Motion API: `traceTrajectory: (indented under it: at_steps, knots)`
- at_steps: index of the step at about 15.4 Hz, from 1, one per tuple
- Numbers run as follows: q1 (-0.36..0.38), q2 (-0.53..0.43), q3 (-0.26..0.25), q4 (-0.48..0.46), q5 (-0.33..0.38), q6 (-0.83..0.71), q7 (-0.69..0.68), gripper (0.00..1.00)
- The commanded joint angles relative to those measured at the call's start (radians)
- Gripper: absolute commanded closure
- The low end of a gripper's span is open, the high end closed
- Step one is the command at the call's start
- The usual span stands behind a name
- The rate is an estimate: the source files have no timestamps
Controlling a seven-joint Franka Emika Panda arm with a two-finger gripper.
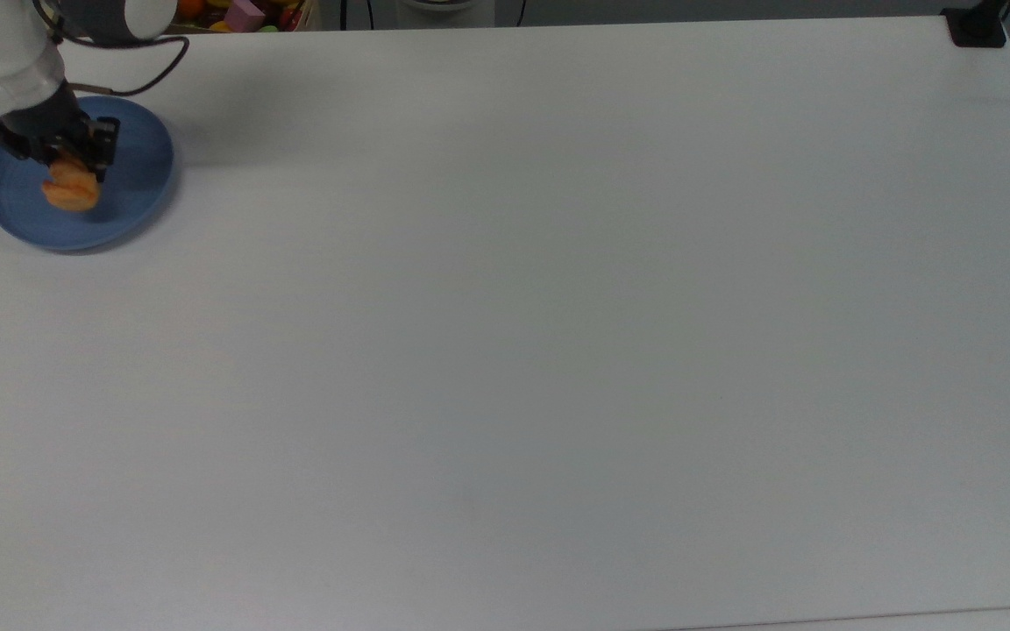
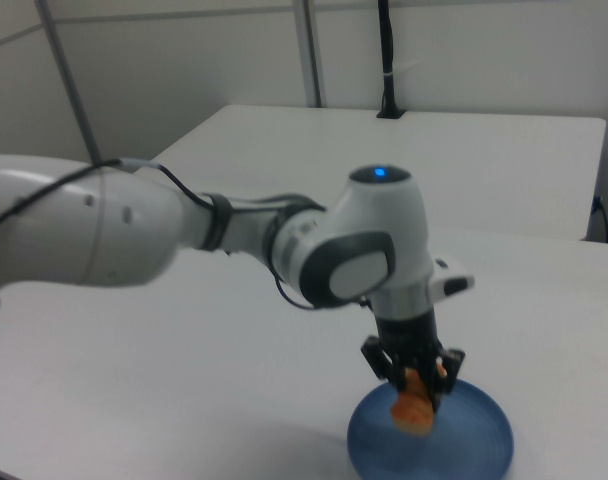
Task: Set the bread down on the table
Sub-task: 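Lift the bread roll off the plate and carry it away from the plate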
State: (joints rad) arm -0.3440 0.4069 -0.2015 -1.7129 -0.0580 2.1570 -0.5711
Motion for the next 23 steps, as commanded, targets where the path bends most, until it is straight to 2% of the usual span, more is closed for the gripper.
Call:
traceTrajectory:
  at_steps: [1,3,6,10,13,15,18,23]
  knots:
    - [0.057,-0.135,-0.013,-0.028,-0.002,-0.089,-0.004,0.57]
    - [0.094,-0.198,-0.012,-0.028,0.001,-0.153,-0.001,0.57]
    - [0.152,-0.282,0.010,-0.028,0.003,-0.248,0.065,0.57]
    - [0.243,-0.411,0.047,-0.030,0.010,-0.386,0.077,0.57]
    - [0.347,-0.505,0.057,-0.028,0.064,-0.515,0.079,0.57]
    - [0.404,-0.533,0.080,-0.028,0.090,-0.571,0.135,0.57]
    - [0.457,-0.545,0.172,-0.028,0.095,-0.618,0.253,0.57]
    - [0.500,-0.533,0.365,-0.056,0.128,-0.608,0.454,0.54]
